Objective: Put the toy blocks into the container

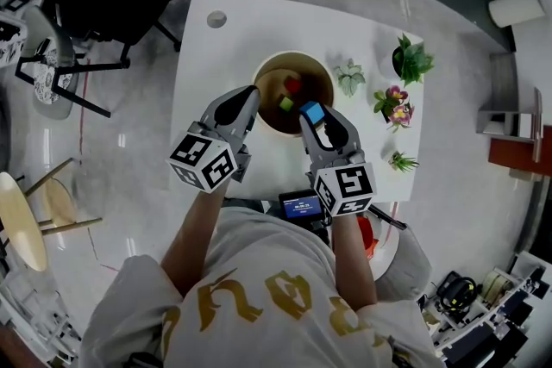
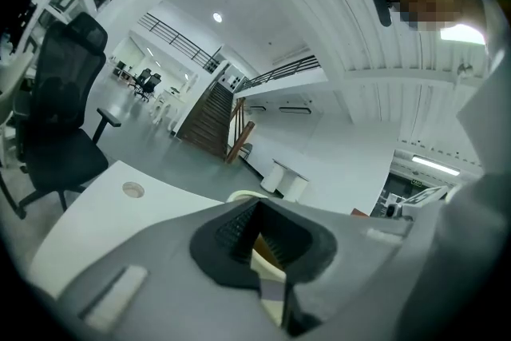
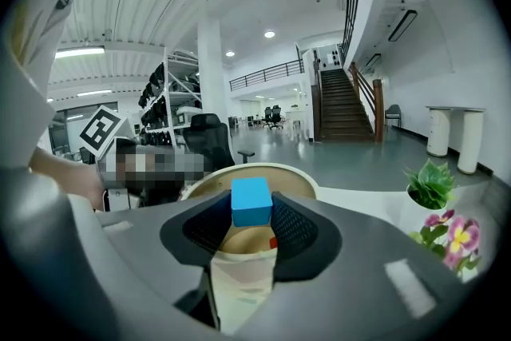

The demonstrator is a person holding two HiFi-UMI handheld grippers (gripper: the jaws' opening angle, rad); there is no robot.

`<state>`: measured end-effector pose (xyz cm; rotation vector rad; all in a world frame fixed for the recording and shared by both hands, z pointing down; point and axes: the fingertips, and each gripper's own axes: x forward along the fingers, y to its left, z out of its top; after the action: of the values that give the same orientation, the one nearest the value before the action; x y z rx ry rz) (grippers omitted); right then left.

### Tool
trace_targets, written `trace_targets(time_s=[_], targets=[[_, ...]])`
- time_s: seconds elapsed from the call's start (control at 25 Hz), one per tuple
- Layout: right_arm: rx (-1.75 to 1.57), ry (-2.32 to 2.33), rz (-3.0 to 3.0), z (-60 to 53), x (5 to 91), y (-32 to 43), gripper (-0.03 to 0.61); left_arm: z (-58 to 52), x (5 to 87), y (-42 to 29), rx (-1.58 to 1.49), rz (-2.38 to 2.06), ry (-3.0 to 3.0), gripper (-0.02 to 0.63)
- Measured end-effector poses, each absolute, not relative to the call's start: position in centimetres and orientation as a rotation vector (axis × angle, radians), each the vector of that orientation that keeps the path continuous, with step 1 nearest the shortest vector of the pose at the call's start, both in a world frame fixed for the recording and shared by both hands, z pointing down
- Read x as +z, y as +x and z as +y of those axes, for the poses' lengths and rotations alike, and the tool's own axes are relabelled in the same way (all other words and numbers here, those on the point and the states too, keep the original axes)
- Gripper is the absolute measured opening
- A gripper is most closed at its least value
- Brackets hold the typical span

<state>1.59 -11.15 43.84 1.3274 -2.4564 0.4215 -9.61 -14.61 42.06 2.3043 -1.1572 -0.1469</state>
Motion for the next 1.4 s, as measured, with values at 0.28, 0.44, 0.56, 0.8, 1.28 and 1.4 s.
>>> trace_targets(time_s=[0.28,0.44,0.56,0.8,1.28,1.4], targets=[[0.378,1.301,-2.422,-10.7,44.6,1.0,0.179,-14.6,42.3,-9.4,-0.116,-1.146,2.334,0.000],[0.398,1.309,-2.412,-10.6,44.9,1.0,0.179,-14.6,42.3,-9.2,-0.120,-1.132,2.336,0.000],[0.402,1.325,-2.411,-10.7,44.8,1.0,0.187,-14.6,42.2,-9.2,-0.129,-1.123,2.334,0.000],[0.422,1.402,-2.406,-11.1,44.5,1.6,0.180,-14.8,42.4,-9.4,-0.134,-1.105,2.337,0.000],[0.403,1.494,-2.390,-10.1,43.5,3.3,0.023,-13.4,42.0,-8.9,-0.069,-1.138,2.360,0.000],[0.400,1.494,-2.405,-9.8,43.1,3.8,0.023,-12.9,41.2,-8.8,-0.057,-1.166,2.376,0.000]])
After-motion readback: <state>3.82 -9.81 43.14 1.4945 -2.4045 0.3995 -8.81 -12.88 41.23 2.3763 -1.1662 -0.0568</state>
